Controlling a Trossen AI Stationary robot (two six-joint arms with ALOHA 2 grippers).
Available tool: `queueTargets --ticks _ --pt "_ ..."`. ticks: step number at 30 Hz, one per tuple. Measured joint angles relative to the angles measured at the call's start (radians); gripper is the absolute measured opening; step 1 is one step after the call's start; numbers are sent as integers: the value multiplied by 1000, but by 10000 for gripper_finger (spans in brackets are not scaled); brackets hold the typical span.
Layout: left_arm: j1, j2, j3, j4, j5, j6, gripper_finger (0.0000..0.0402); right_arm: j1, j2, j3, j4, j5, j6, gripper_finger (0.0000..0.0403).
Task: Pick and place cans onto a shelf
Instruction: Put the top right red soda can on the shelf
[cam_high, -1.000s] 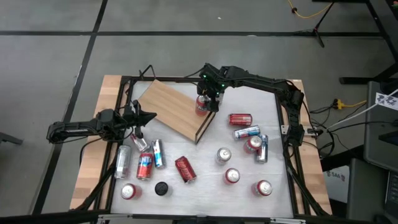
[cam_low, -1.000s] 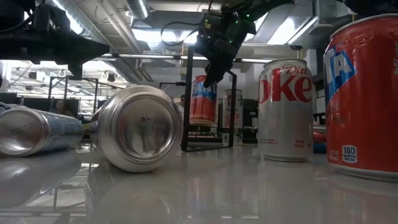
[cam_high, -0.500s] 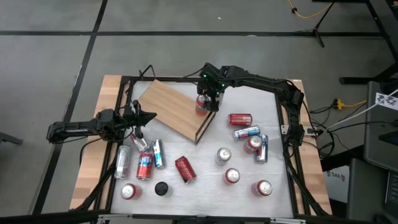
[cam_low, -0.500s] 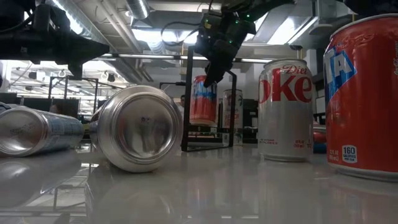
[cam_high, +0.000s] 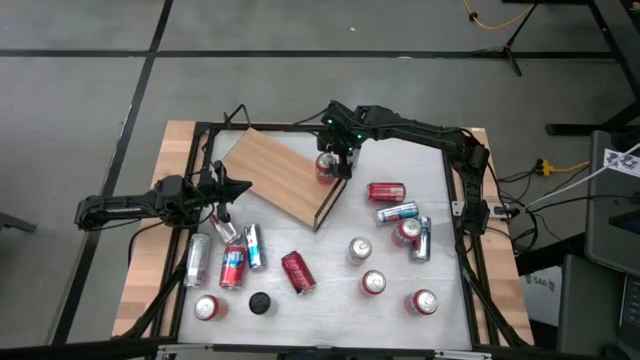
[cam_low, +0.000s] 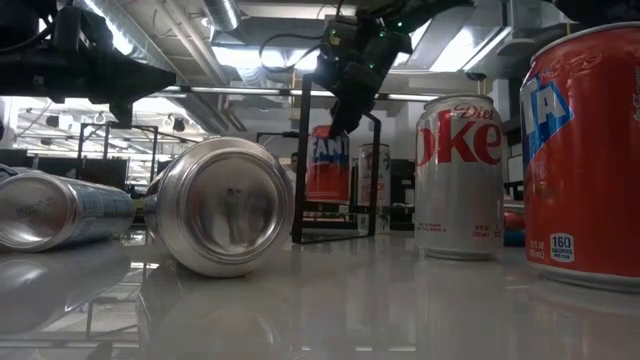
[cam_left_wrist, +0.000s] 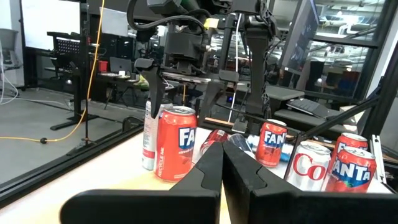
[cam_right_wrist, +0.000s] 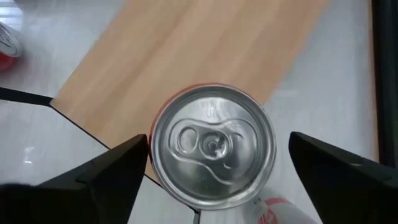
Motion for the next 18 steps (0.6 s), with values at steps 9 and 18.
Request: queueTargets --ticks 9,18 --pt "0 0 0 2 -6 0 0 0 -90 0 -7 92 -2 374" --pt "0 42 1 118 -39 0 0 -1 -204 0 -6 110 -2 374"
